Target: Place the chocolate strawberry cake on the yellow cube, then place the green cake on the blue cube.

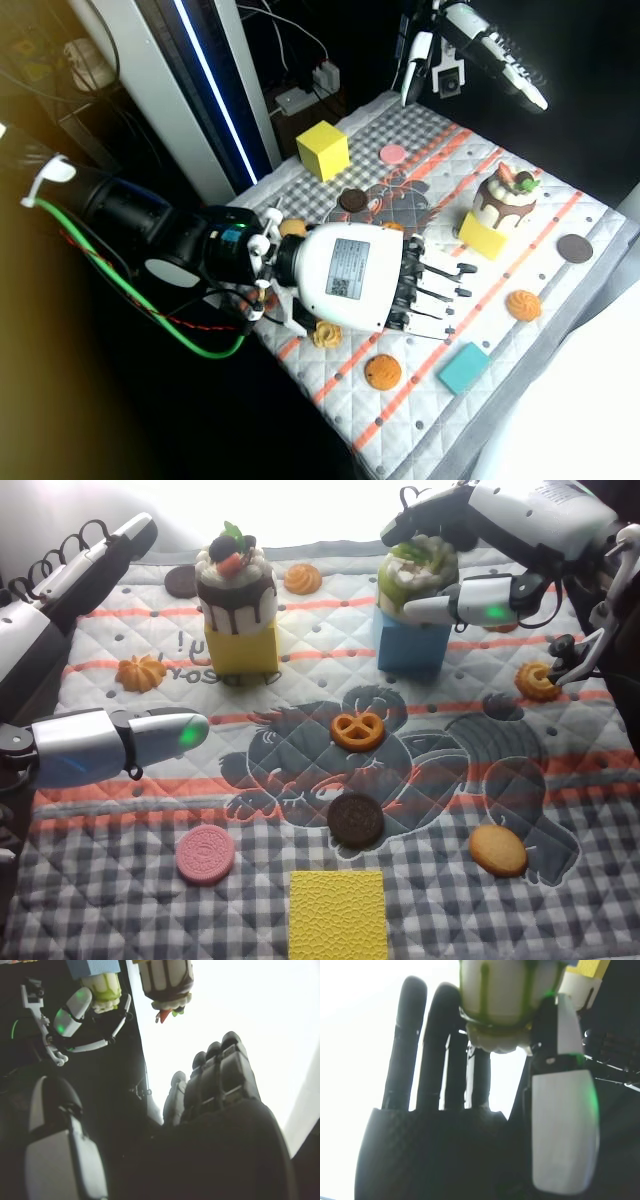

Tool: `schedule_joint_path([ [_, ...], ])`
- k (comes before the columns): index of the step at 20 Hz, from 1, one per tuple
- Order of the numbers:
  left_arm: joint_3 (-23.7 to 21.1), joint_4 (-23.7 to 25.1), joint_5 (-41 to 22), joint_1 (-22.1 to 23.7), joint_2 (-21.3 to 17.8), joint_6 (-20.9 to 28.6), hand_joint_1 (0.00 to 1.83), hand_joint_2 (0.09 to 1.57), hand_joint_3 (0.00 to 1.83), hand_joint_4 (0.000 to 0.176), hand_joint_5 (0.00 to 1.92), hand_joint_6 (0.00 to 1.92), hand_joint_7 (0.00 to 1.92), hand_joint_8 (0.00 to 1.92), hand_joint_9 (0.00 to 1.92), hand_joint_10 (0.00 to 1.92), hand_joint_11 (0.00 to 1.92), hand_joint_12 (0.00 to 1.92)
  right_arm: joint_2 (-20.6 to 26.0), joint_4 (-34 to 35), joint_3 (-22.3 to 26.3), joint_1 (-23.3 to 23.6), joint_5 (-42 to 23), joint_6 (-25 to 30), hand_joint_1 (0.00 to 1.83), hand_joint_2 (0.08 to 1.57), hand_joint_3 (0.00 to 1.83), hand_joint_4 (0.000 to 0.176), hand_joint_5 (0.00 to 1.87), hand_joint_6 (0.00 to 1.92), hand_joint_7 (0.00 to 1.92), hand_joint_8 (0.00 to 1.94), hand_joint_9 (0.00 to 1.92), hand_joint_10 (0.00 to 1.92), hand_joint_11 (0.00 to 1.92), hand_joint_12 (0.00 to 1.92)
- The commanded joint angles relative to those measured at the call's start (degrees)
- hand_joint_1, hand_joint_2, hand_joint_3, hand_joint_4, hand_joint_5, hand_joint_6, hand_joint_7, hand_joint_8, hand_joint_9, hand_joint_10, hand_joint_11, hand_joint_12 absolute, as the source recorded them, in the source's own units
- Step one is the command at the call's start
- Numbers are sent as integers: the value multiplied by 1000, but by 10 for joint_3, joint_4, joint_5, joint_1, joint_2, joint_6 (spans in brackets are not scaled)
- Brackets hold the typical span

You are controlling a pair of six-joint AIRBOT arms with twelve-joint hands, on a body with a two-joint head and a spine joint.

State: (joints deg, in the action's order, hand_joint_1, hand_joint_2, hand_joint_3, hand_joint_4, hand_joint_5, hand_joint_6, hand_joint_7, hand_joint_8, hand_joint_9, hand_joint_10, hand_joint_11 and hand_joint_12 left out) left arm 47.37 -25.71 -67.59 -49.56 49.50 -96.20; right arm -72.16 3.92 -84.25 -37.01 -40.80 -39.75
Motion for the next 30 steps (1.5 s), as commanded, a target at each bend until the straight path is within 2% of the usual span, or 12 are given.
schedule_joint_path([
  [1,1,15,-73,2,-1,5,781,908,11,176,0,0,21,4,9,1,0,0,0,5,2,8,-57,-2,1076,1064,0,54,741,36,636,210,536,571,204,1302],
  [2,1,15,-74,2,-1,6,777,908,10,176,0,0,9,0,1,0,0,0,2,6,5,8,-57,-2,1062,1056,0,62,716,7,644,94,552,434,188,1240],
  [5,1,15,-75,1,-1,8,759,909,8,176,0,0,2,0,0,0,0,0,6,6,12,8,-57,-5,1058,1035,0,36,613,0,606,11,580,306,214,1224],
  [9,1,15,-76,1,-1,11,758,921,9,176,0,0,3,1,13,5,0,0,10,6,18,8,-58,-6,958,1039,0,105,538,1,582,3,594,187,195,1232],
  [11,1,15,-76,0,-1,12,765,927,11,176,0,0,0,0,7,3,0,0,13,6,23,8,-62,-10,947,1039,0,108,520,0,568,1,592,101,164,1240],
  [14,1,15,-77,-1,-1,13,773,937,11,163,0,0,0,0,0,0,0,0,22,6,38,8,-71,-27,945,1020,0,143,462,0,544,0,533,49,53,1241],
  [15,1,15,-77,-1,-1,14,791,941,11,157,0,0,11,4,1,0,0,0,25,6,42,8,-76,-30,925,1020,0,144,438,1,497,1,490,24,10,1143],
  [16,1,15,-77,-1,-1,14,796,934,6,154,0,0,12,4,2,1,0,0,27,6,45,8,-80,-32,910,1015,0,121,422,1,462,2,460,8,1,1062],
  [19,0,15,-79,-2,-1,15,757,928,2,135,0,0,20,5,27,9,0,0,42,6,60,8,-108,-37,811,1011,0,143,258,0,255,0,281,0,0,809],
  [21,0,14,-81,-5,-1,19,753,929,3,146,0,0,23,6,28,8,0,0,65,5,77,8,-136,-43,787,996,0,175,139,1,130,3,134,2,0,518],
  [23,0,19,-81,-8,-9,26,758,919,0,146,0,0,10,0,10,1,0,0,91,5,100,-6,-176,-49,677,991,0,176,38,1,6,0,4,0,0,50],
  [30,18,76,-136,-36,-43,204,823,934,1,176,0,0,103,13,72,13,0,0,162,52,182,-140,-349,-47,866,982,0,153,57,12,0,0,0,0,0,0],
])
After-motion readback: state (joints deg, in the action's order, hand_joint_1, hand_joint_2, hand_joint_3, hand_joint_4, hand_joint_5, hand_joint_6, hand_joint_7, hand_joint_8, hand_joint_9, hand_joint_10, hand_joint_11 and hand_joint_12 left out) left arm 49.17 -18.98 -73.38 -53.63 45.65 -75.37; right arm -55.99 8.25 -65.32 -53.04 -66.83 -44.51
